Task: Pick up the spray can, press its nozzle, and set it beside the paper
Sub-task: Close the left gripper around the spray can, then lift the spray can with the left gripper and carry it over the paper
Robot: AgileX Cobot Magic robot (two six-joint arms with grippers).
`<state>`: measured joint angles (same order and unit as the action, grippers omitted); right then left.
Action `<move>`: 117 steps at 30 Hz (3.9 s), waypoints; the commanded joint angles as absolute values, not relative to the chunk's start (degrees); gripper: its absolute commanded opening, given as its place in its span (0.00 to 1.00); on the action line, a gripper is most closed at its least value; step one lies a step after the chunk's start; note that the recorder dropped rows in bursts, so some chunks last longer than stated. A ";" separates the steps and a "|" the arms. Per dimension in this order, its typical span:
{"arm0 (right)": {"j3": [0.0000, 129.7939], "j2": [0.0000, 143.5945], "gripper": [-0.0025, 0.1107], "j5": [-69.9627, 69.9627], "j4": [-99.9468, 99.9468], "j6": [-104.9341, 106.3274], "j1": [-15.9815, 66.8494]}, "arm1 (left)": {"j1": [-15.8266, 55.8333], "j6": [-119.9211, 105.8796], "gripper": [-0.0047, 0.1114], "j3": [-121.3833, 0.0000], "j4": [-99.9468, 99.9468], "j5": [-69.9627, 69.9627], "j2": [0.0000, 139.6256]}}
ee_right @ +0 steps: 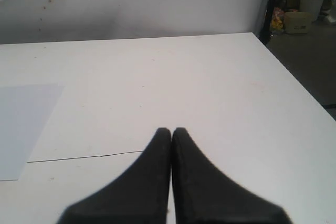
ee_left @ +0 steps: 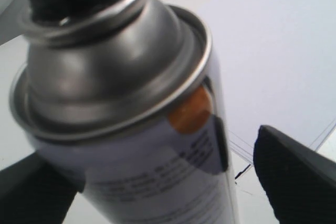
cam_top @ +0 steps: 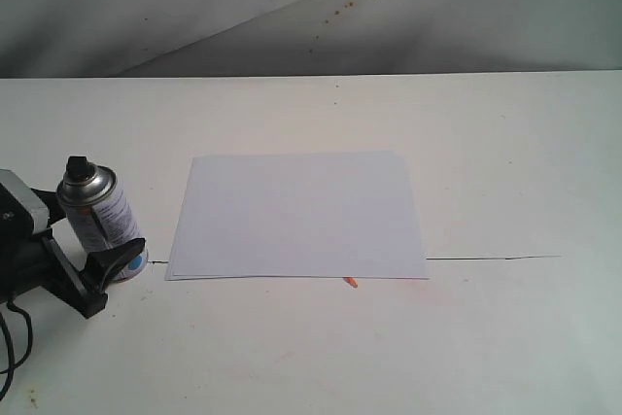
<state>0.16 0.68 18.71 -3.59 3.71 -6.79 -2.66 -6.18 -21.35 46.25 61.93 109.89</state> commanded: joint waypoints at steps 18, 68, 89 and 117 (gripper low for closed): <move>0.00 0.32 0.02 18.71 -2.99 4.00 -7.00 | -2.77 -6.11 0.74 -21.70 41.91 65.41 110.08; 0.00 0.32 0.02 18.71 -2.99 4.00 -7.00 | -2.77 7.92 0.04 -26.35 47.19 69.96 115.47; 0.00 0.32 0.02 18.71 -2.99 4.00 -7.00 | 6.31 47.39 0.04 -42.69 72.29 29.87 89.29; 0.00 0.32 0.02 18.71 -2.99 4.00 -7.00 | 27.61 51.10 0.04 -55.00 92.19 6.06 100.05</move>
